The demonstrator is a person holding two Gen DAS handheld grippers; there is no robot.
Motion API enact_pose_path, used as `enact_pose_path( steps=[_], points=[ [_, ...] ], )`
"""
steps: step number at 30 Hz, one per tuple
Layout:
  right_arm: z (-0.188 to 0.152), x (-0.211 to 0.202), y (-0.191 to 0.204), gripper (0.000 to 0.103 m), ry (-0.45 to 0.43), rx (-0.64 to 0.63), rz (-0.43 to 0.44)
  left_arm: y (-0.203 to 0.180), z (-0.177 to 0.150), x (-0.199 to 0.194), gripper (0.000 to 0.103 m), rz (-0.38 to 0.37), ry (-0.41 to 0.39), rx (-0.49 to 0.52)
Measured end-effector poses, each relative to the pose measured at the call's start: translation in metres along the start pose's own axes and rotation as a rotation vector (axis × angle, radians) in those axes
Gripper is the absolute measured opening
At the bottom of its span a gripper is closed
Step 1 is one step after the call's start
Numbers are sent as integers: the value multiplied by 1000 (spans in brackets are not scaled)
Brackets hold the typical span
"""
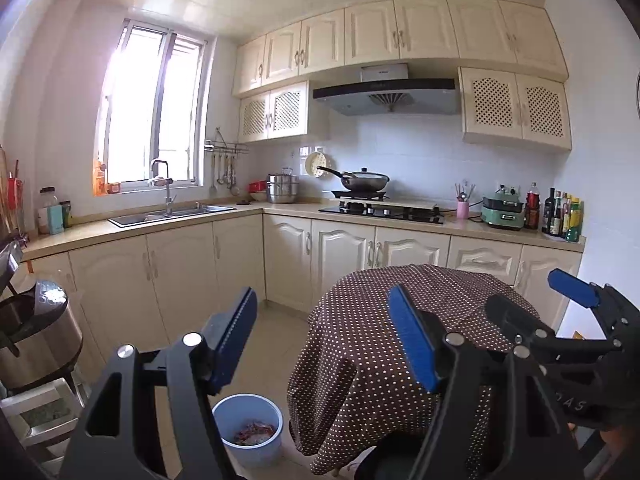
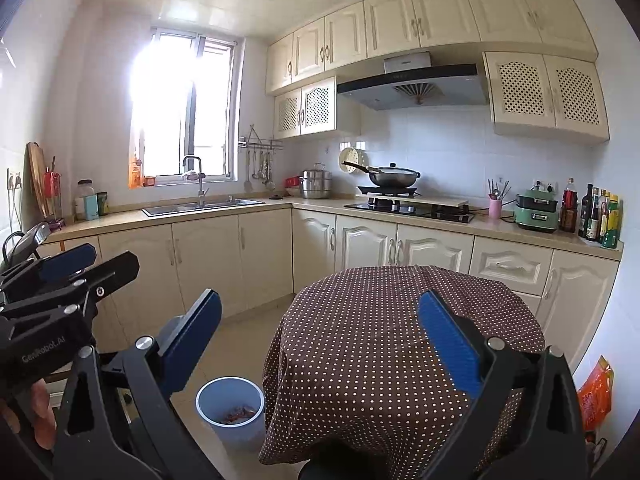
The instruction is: Collect trash
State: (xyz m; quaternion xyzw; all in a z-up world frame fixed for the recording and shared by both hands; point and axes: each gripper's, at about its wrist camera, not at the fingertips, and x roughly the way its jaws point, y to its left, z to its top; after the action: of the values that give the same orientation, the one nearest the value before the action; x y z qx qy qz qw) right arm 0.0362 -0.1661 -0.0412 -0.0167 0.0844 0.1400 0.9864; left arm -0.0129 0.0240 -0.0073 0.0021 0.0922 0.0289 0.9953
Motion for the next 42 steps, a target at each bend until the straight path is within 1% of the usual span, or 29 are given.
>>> enact_pose_path(
  steps=[13,23,42],
  points=[
    [-4,-5,2,96,-2,1,-17,-3,-3,-4,67,22,-21,14],
    [-4,-6,2,96,5,7,-11,-1,-5,-1,67,-1,-12,18],
    [-6,-6,1,96,7,5,-15,-1,-4,0,67,-17,-12,20]
  ],
)
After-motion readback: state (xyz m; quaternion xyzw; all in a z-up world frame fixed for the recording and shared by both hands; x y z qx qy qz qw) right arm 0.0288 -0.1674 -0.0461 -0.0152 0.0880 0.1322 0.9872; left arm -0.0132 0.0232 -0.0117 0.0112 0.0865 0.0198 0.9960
